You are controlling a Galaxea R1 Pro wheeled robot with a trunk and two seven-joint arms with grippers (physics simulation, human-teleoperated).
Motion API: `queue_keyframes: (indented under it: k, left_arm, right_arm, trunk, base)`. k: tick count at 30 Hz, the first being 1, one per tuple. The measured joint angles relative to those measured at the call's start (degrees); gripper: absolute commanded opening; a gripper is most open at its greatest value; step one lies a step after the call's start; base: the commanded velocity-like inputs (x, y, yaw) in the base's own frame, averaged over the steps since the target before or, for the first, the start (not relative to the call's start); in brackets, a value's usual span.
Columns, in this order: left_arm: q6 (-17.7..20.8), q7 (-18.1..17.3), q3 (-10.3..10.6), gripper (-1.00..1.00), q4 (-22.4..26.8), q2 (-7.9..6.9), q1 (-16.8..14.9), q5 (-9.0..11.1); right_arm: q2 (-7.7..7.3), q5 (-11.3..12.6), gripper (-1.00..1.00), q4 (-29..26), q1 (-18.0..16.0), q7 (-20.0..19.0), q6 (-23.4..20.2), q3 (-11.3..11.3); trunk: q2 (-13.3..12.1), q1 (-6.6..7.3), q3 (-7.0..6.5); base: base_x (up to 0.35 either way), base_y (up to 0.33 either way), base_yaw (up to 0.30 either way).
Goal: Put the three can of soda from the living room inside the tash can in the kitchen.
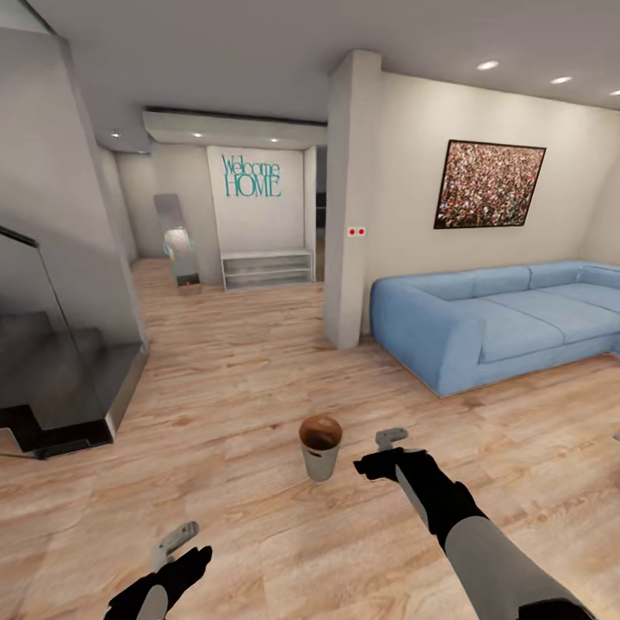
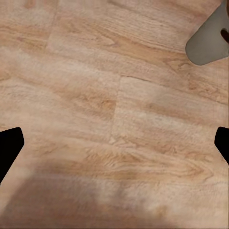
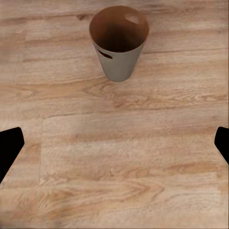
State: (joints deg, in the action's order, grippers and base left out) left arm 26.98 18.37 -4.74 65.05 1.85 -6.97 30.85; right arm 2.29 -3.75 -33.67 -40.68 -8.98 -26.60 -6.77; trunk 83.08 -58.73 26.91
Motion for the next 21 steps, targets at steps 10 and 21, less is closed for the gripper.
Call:
queue_keyframes:
  k: [10, 21]
  left_arm:
    - [0.0, 0.0, 0.07, 1.0, -0.84, 0.0, -0.55, 0.0]
    - [0.0, -0.02, 0.08, 1.0, -0.91, 0.09, -0.59, 0.0]
  right_arm:
    - [0.35, 1.03, 1.0, 0.95, 0.16, 0.24, 2.76, 0.97]
    - [0.39, 1.11, 1.0, 1.06, 0.08, 0.59, -2.29, 1.05]
  trunk:
    - [0.0, 0.0, 0.0]
    - [0.0, 0.0, 0.0]
  base:
    - [0.334, 0.113, 0.0]
    - [0.337, 0.093, 0.0]
